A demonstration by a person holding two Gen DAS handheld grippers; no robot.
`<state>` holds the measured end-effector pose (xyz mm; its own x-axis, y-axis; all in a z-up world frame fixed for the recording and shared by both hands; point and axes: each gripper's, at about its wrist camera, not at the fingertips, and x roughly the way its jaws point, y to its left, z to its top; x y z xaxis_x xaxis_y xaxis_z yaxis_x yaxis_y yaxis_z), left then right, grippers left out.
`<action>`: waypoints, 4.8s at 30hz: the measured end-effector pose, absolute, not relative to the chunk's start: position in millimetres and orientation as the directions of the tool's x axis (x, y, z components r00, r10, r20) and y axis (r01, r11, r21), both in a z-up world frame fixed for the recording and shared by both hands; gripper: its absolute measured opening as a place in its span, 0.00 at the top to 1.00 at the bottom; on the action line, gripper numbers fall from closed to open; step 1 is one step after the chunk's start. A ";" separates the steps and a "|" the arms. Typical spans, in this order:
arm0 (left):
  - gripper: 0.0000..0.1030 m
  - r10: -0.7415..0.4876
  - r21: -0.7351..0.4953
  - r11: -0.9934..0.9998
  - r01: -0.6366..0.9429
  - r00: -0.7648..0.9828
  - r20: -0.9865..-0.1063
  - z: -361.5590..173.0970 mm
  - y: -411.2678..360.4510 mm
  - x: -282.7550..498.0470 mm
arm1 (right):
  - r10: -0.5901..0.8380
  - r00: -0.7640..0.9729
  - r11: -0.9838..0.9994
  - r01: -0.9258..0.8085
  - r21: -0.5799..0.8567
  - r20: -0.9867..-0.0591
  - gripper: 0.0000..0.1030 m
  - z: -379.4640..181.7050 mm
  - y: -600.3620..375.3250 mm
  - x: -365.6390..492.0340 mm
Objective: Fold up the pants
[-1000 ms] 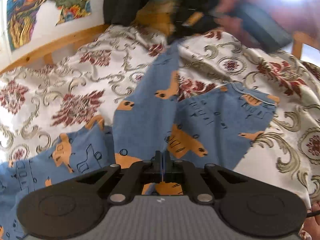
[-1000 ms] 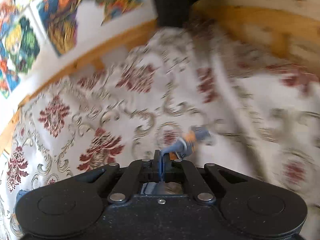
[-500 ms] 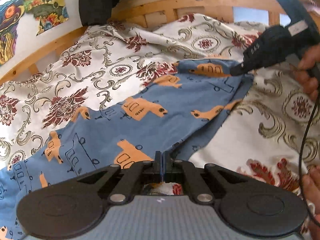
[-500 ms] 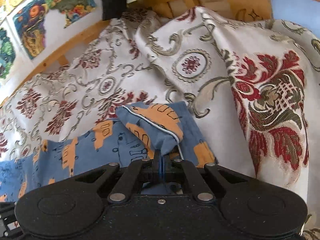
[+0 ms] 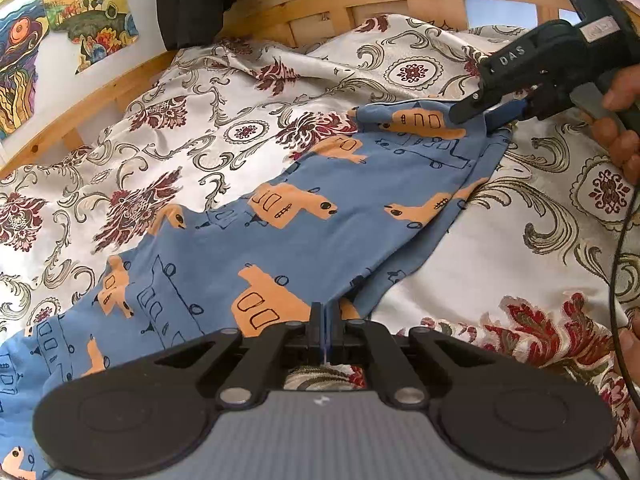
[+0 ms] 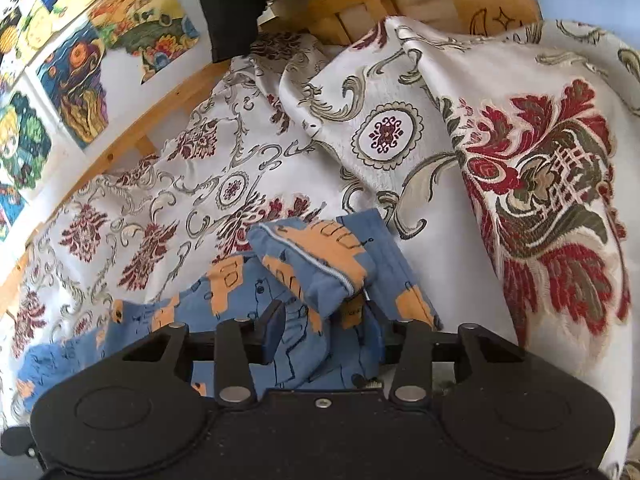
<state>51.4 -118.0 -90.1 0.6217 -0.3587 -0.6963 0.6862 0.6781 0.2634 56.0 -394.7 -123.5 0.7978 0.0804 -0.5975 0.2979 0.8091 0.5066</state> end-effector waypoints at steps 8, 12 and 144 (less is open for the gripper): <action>0.99 -0.356 0.275 0.676 0.684 0.630 -0.690 -91.2 -118.2 50.6 | 0.126 0.820 0.661 0.350 0.664 -0.558 0.58 -129.8 -422.4 67.3; 0.99 -0.360 0.268 0.679 0.683 0.629 -0.689 -90.5 -117.8 50.7 | 0.066 0.823 0.720 0.352 0.598 -0.564 0.89 -121.5 -422.3 68.6; 0.00 -0.033 0.047 0.995 0.086 0.746 -0.665 -113.2 33.5 190.8 | 0.778 0.033 0.619 -0.207 0.758 -0.627 0.56 -116.5 -152.4 395.8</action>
